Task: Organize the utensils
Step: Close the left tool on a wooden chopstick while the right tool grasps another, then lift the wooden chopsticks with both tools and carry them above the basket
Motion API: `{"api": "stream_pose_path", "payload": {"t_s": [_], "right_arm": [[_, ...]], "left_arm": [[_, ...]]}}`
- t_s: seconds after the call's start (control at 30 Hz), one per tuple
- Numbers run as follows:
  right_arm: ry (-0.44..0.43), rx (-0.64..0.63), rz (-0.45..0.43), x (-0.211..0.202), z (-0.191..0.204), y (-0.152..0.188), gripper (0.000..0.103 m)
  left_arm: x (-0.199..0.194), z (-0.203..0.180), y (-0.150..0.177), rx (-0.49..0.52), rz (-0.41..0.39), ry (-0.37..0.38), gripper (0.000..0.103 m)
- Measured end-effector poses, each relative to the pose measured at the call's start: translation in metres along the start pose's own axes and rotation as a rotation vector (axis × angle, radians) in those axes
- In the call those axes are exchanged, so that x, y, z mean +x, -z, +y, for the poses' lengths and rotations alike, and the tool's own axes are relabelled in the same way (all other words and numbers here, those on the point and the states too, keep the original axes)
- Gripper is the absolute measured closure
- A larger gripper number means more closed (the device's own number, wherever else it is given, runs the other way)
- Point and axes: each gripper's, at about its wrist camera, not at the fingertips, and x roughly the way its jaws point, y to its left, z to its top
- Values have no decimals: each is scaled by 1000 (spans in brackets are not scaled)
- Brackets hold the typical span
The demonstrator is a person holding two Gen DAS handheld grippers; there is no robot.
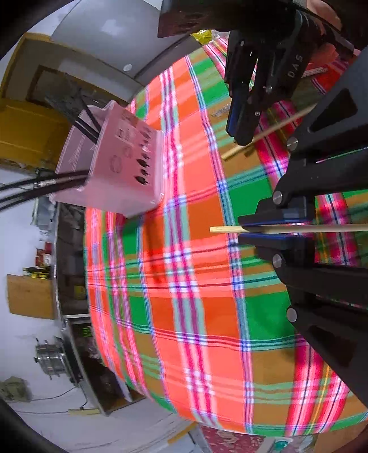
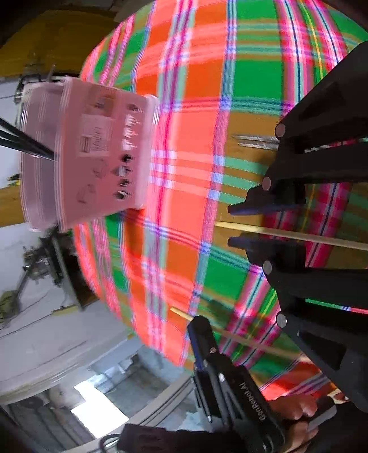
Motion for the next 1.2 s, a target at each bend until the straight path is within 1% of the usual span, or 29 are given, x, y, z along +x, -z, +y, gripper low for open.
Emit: {"api": "stream_pose_path", "payload": {"t_s": [0.07, 0.17, 0.27, 0.3, 0.33, 0.37, 0.47, 0.6, 0.7, 0.87, 1.03, 1.2], "right_arm": [[6, -9, 24, 9, 2, 3, 87], [25, -34, 25, 16, 7, 1, 87], [71, -77, 34, 19, 16, 1, 87], [88, -95, 35, 20, 18, 1, 89], [116, -117, 36, 21, 23, 1, 93], [123, -121, 37, 22, 24, 1, 95], [111, -120, 38, 22, 23, 0, 98], [72, -106, 11, 13, 21, 0, 98], [48, -99, -21, -1, 19, -2, 98], [9, -76, -108, -32, 14, -14, 98], [-15, -64, -212, -71, 12, -28, 98], [-24, -54, -289, -101, 8, -37, 98]], "left_arm": [[5, 1, 3, 2, 14, -5, 98], [11, 4, 5, 0, 33, -10, 98], [19, 5, 8, 0, 54, -17, 98], [23, 5, 9, -2, 67, -17, 98], [24, 4, 10, 1, 59, -19, 98], [25, 3, 11, 10, 56, -24, 98], [26, 0, 10, 24, 58, -35, 98], [23, -2, 7, 19, 54, -17, 98], [14, -5, 2, 23, 33, -6, 98], [-15, -11, -13, 37, -36, 13, 98], [-52, -19, -36, 51, -126, 28, 98], [-83, -23, -54, 57, -212, 49, 98]]}}
